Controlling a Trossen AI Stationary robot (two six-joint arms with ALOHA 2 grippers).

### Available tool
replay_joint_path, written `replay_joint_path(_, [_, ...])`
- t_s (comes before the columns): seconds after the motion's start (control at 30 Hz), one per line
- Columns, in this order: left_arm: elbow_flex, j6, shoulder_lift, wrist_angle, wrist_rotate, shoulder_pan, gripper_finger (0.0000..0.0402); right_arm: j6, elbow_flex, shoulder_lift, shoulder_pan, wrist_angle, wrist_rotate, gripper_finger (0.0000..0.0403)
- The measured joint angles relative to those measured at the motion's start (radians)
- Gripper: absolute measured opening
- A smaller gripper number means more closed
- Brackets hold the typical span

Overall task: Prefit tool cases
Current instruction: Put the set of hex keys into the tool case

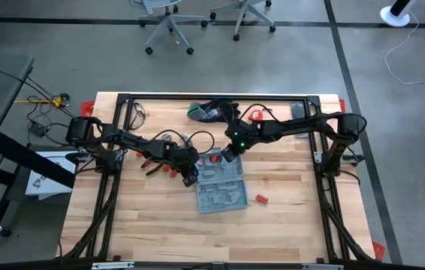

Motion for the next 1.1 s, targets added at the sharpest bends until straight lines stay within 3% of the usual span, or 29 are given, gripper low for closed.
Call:
replay_joint_path(0.17, [0.000,0.019,0.000,0.004,0.006,0.000,0.0000,0.000,0.000,0.000,0.023,-0.004,-0.011,0.0000])
replay_joint_path(0.33, [0.002,0.084,0.028,0.094,0.108,0.009,0.0000,-0.008,0.000,0.000,0.045,-0.003,-0.002,0.0000])
replay_joint_path(0.53, [0.005,-0.004,0.078,0.124,0.114,0.023,0.0000,-0.008,0.000,0.000,0.046,-0.014,0.004,0.0000])
replay_joint_path(1.1, [0.000,0.011,0.080,0.158,0.116,0.022,0.0000,-0.007,0.000,0.074,0.039,0.035,-0.003,0.0000])
